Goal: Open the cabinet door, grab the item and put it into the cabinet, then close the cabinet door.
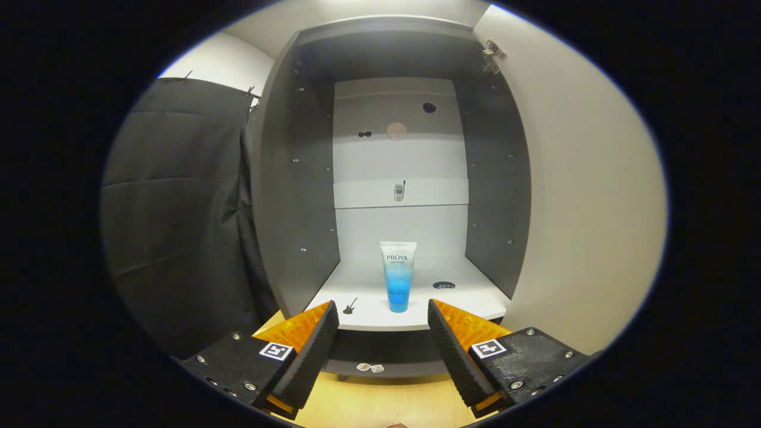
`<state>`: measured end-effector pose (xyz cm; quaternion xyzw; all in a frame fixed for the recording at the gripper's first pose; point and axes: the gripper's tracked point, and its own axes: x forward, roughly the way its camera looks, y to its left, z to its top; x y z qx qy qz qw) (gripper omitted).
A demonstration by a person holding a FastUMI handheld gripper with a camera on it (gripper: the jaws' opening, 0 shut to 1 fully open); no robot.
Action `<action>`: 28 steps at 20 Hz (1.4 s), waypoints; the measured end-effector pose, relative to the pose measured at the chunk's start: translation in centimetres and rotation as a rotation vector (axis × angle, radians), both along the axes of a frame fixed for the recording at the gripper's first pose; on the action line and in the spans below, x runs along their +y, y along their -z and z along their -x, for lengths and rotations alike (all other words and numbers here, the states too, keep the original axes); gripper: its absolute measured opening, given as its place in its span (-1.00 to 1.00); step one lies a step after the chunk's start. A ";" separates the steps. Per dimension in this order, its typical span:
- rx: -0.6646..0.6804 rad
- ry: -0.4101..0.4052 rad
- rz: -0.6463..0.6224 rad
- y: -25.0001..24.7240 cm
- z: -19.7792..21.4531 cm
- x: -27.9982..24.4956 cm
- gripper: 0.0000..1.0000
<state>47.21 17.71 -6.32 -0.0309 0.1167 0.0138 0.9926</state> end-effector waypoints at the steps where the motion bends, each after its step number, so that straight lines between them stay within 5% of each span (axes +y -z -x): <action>1: -0.007 -0.005 0.000 -0.2 1.1 0.3 0.87; 15: -0.092 -0.025 -0.020 -1.2 16.6 1.3 0.86; 28: -0.116 0.006 -0.025 0.1 25.7 -2.8 0.87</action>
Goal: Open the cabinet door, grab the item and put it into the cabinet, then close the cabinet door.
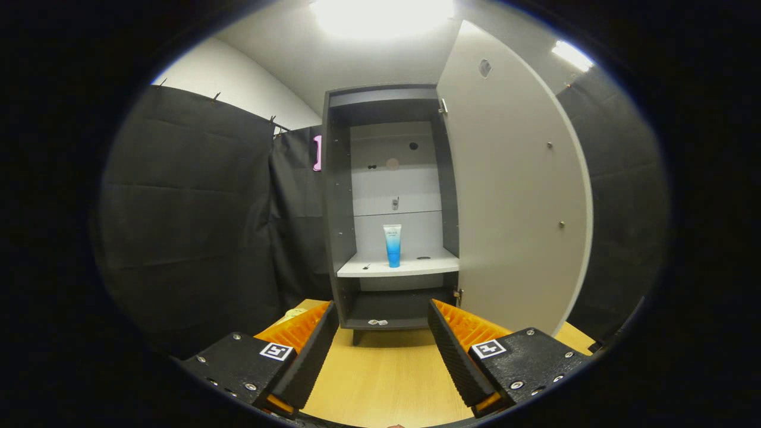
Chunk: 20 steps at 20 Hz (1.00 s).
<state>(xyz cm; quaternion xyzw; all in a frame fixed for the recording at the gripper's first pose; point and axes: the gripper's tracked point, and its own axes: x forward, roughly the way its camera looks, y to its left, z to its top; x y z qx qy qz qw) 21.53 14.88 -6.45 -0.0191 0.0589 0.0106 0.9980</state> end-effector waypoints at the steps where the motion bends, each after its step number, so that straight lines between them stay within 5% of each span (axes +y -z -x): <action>1: -0.005 0.019 -0.001 -0.2 0.5 -0.9 0.86; 20: -0.086 0.471 -0.012 -6.6 5.0 -23.7 0.86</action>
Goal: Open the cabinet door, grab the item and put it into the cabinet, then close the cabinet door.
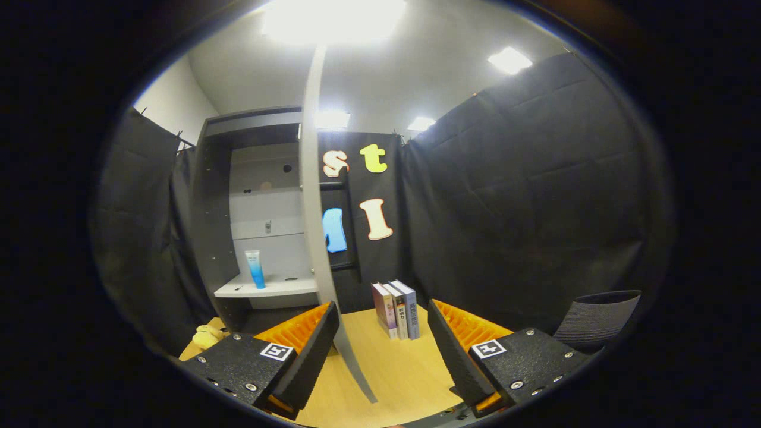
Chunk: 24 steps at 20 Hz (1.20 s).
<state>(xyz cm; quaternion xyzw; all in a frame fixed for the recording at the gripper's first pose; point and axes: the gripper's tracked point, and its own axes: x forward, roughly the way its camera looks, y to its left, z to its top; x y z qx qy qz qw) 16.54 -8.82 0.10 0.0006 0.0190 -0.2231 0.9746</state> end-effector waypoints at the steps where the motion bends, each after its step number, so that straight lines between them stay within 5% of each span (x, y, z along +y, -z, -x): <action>1: -0.010 0.010 -0.002 -0.5 -0.5 -0.7 0.86; 10: -0.058 0.090 0.060 -5.9 -5.4 -5.4 0.91; 24: 0.008 0.115 0.116 -4.6 -6.3 -3.0 0.86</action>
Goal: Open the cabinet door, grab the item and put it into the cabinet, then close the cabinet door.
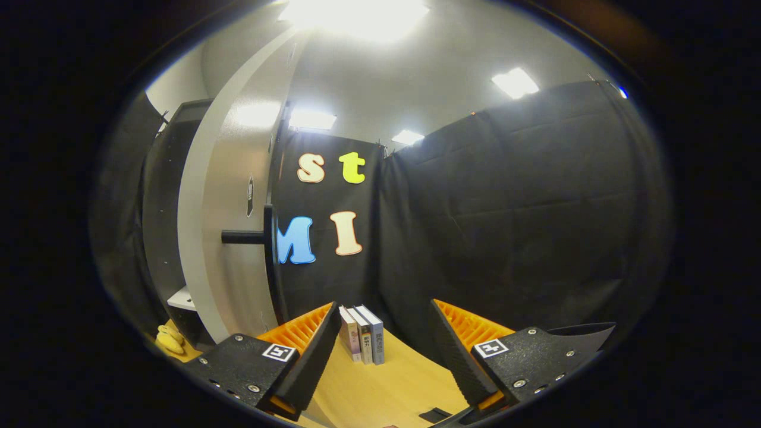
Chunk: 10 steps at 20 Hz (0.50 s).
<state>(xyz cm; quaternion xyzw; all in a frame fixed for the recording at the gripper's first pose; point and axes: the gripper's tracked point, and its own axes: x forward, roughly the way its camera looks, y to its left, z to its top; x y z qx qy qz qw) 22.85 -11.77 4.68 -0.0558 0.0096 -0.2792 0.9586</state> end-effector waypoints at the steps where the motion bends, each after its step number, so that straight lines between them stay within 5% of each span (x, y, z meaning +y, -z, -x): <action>1: -0.003 -0.001 -0.002 0.0 0.2 0.4 0.86; 10: -0.012 -0.101 0.016 0.0 -1.0 4.8 0.86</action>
